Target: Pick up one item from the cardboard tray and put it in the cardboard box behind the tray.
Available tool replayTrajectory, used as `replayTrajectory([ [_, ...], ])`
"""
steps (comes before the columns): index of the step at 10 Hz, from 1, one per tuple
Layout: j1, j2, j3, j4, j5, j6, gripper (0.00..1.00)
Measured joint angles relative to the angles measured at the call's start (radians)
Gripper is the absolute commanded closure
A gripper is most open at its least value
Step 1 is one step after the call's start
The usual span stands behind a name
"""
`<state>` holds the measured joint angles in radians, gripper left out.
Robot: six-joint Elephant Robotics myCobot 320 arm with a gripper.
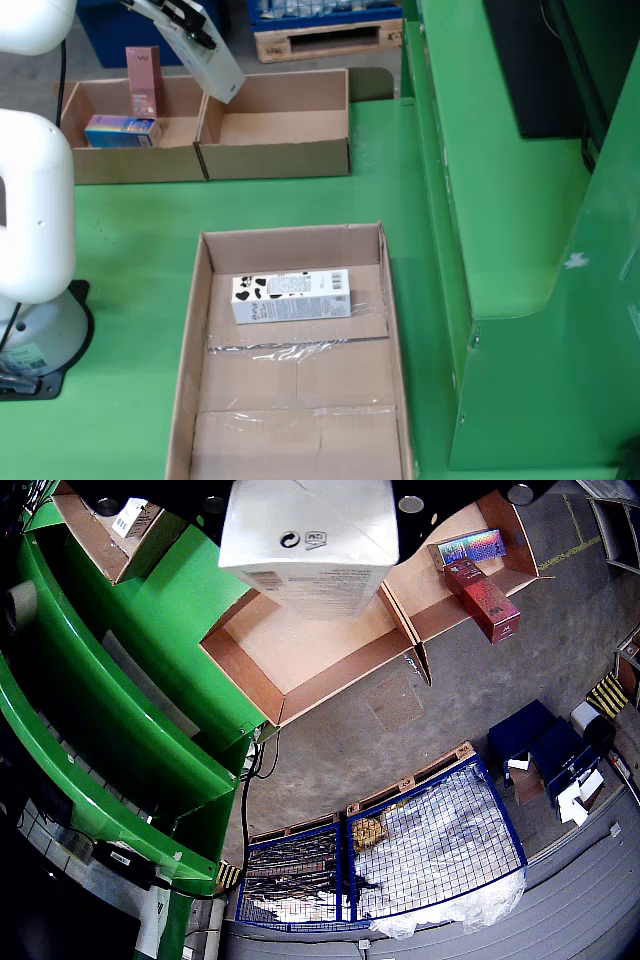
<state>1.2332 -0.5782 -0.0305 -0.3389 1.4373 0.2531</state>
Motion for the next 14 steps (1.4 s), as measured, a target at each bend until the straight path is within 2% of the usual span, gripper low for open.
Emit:
replayTrajectory([
  [10, 0.000, 0.000, 0.000, 0.000, 0.000, 0.000, 1.00],
  [14, -0.066, -0.060, 0.005, 0.084, 0.038, -0.055, 1.00],
])
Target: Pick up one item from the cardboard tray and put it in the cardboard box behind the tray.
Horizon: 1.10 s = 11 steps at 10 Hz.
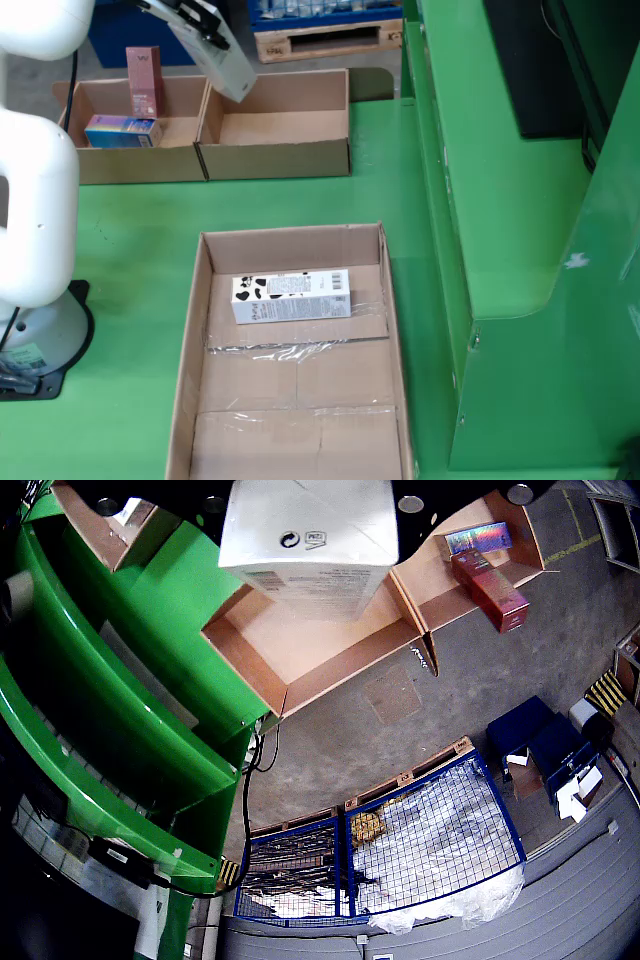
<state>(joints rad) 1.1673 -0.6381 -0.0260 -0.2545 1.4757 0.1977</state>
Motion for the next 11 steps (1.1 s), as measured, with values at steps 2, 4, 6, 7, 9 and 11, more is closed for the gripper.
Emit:
replayTrajectory([
  [2, -0.057, -0.064, 0.000, 0.097, 0.014, -0.051, 1.00],
  [4, -0.104, -0.153, -0.002, 0.175, -0.025, -0.084, 1.00],
  [6, -0.109, -0.175, -0.002, 0.274, -0.028, -0.092, 1.00],
  [7, -0.110, -0.175, -0.002, 0.314, -0.028, -0.092, 1.00],
  [9, -0.110, -0.175, -0.002, 0.405, -0.029, -0.092, 1.00],
  [11, -0.110, -0.175, -0.002, 0.411, -0.029, -0.092, 1.00],
])
